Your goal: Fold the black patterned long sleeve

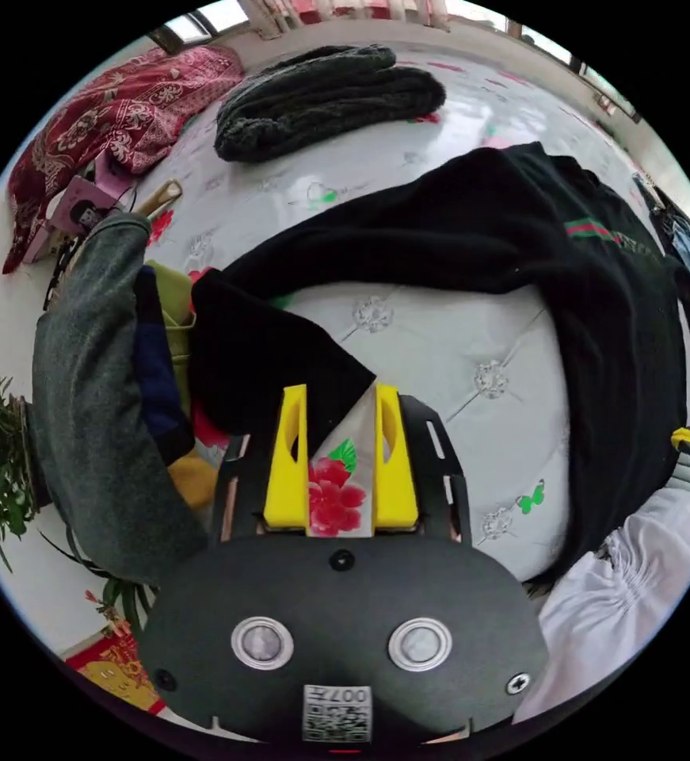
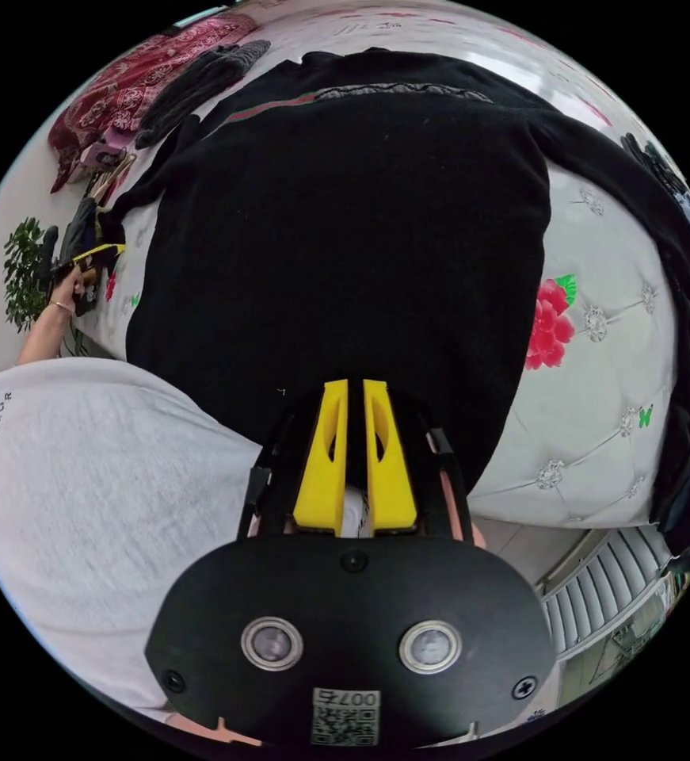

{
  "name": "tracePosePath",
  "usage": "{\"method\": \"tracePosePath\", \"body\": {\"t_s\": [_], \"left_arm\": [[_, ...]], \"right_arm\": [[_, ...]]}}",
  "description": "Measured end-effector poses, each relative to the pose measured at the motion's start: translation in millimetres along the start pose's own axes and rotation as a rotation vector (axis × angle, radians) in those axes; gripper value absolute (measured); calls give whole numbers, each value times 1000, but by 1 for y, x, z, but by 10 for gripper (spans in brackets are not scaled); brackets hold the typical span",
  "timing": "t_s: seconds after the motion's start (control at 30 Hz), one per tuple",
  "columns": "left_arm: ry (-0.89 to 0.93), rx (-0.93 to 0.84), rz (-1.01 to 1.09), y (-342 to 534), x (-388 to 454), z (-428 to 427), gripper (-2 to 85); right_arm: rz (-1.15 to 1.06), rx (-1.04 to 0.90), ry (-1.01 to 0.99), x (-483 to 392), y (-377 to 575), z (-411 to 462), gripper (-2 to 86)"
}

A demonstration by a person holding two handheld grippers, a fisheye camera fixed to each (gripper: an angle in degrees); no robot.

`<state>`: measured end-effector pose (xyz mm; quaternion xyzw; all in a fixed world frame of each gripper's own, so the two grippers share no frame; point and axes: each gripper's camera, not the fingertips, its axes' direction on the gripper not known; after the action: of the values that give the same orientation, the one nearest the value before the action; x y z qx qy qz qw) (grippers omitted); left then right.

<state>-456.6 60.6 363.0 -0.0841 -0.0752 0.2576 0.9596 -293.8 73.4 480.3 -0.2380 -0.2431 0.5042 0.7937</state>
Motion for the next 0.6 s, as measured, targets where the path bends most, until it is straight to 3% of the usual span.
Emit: {"method": "tracePosePath", "body": {"t_s": [0.07, 0.13, 0.23, 0.33, 0.4, 0.53, 0.6], "left_arm": [[-61, -66, -46, -10, -17, 13, 5], [-13, -89, -17, -17, -37, 15, -4], [242, -26, -56, -23, -95, -10, -8], [741, 316, -170, -7, -190, -90, -9], [965, 513, -210, 13, -242, -125, -9], [1100, 885, -368, 82, -351, -180, -10], [1098, 965, -465, 109, -385, -186, -10]], "right_arm": [[-6, -16, -13, 1, -1, -1, 10], [-18, -20, -8, -2, 1, -2, 8], [-32, -4, -8, -4, 8, -5, 6], [-14, 17, -46, -1, 16, -8, 4], [-4, 23, -69, 2, 20, -10, 2], [-29, 24, -74, -3, 30, -16, -1], [-60, 15, -60, -9, 35, -21, -2]]}}
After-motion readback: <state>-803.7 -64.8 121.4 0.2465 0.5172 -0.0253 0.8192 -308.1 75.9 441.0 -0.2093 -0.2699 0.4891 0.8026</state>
